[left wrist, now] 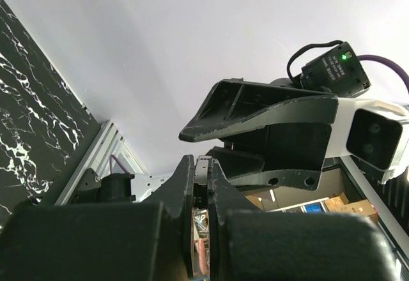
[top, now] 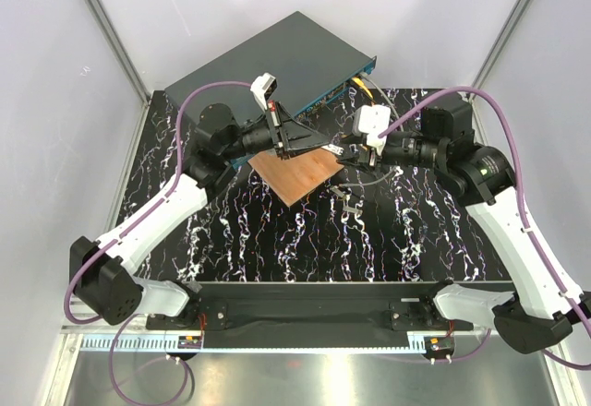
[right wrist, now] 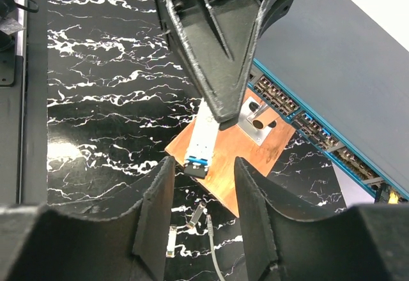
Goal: Insert the plug into the switch port
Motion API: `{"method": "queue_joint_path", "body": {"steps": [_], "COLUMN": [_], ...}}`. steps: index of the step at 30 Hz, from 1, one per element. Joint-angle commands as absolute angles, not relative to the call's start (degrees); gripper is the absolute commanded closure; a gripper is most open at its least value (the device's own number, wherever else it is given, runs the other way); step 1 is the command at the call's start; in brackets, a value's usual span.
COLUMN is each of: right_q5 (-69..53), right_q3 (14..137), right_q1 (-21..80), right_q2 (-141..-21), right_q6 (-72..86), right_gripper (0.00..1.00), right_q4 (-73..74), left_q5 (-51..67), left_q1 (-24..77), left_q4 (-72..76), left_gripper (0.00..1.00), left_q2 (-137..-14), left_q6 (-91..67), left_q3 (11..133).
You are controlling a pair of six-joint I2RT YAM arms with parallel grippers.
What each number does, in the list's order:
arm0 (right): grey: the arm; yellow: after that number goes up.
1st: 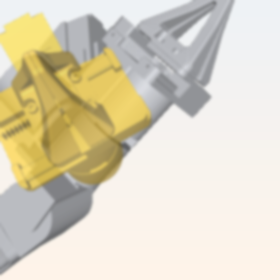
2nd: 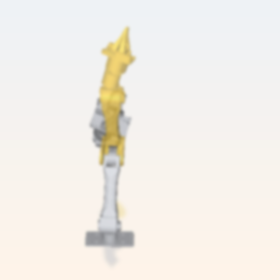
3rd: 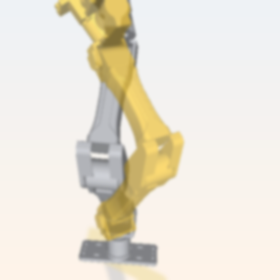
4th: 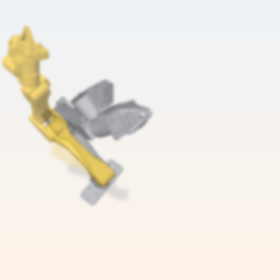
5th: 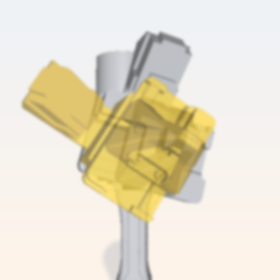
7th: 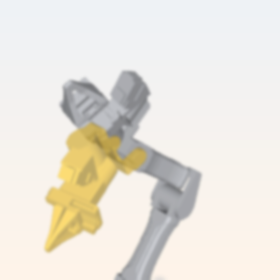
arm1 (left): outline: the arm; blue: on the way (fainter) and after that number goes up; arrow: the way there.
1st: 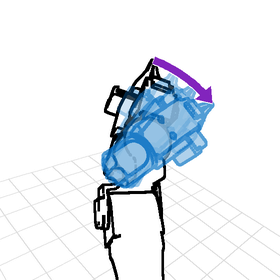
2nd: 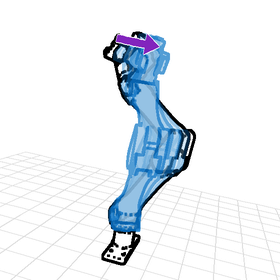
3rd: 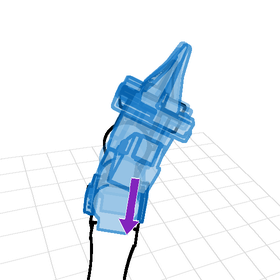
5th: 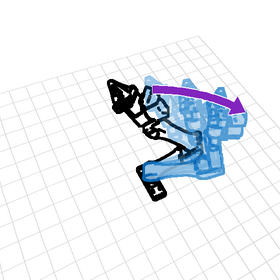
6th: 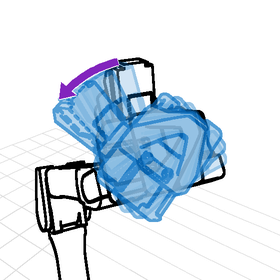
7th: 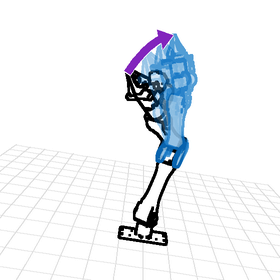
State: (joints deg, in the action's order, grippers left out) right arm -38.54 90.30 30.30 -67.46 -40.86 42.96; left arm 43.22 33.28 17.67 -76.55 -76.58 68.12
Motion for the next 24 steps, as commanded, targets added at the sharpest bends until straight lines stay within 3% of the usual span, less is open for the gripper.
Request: {"method": "queue_joint_path", "body": {"steps": [1, 7, 18, 21, 24], "right_q5": [-39.1, -38.9, -36.1, -35.5, -35.1], "right_q3": [92.0, 92.5, 93.1, 93.1, 93.4], "right_q1": [30.1, 30.1, 30.1, 30.1, 30.1], "right_q2": [-67.6, -68.2, -69.3, -69.3, -69.4], "right_q6": [-39.6, -39.5, -38.9, -38.8, -37.7], "right_gripper": [0.53, 0.55, 0.7, 0.78, 0.96], "right_q4": [39.9, 40.1, 39.9, 39.8, 39.2], "left_q5": [44.6, 43.4, 42.4, 42.1, 41.7], "left_q1": [33.2, 33.3, 33.8, 34.0, 34.0], "left_q4": [20.5, 18.7, 17.1, 16.5, 15.2], "left_gripper": [1.0, 1.0, 1.0, 1.0, 0.98], "left_q2": [-74.4, -74.9, -76.0, -76.2, -76.3], "left_q6": [-76.7, -76.1, -75.7, -75.3, -74.6], "left_q3": [67.8, 68.7, 69.9, 70.2, 70.3]}}
